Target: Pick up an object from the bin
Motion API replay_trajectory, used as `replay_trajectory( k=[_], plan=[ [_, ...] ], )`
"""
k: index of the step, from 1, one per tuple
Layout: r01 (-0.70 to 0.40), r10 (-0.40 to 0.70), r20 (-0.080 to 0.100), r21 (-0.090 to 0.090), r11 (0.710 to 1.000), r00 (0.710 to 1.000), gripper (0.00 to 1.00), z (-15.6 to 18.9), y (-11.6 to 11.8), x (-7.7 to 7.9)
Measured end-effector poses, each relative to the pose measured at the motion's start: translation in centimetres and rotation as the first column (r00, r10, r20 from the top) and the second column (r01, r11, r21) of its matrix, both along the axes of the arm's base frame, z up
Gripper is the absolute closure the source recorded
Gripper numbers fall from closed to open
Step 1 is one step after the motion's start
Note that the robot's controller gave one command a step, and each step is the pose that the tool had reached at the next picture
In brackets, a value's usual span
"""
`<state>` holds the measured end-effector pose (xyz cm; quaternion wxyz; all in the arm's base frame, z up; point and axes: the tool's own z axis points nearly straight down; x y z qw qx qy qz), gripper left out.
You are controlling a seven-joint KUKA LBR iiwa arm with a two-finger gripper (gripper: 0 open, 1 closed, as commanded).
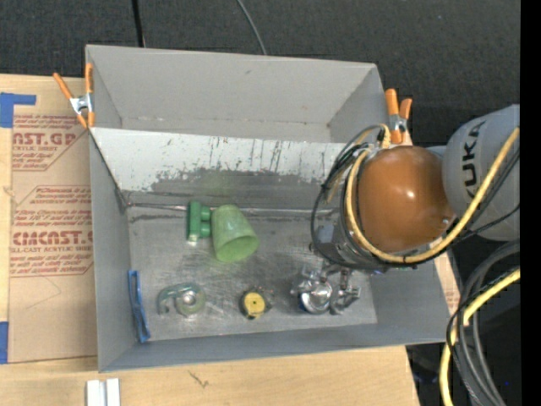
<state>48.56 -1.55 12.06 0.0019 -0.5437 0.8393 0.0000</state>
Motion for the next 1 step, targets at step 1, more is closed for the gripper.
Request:
replay_trajectory(
  k=[1],
  plan=[
    [0.001, -0.001, 0.0, 0.0, 1.0, 1.0, 1.0, 2.74, 0.16, 0.05]
  ],
)
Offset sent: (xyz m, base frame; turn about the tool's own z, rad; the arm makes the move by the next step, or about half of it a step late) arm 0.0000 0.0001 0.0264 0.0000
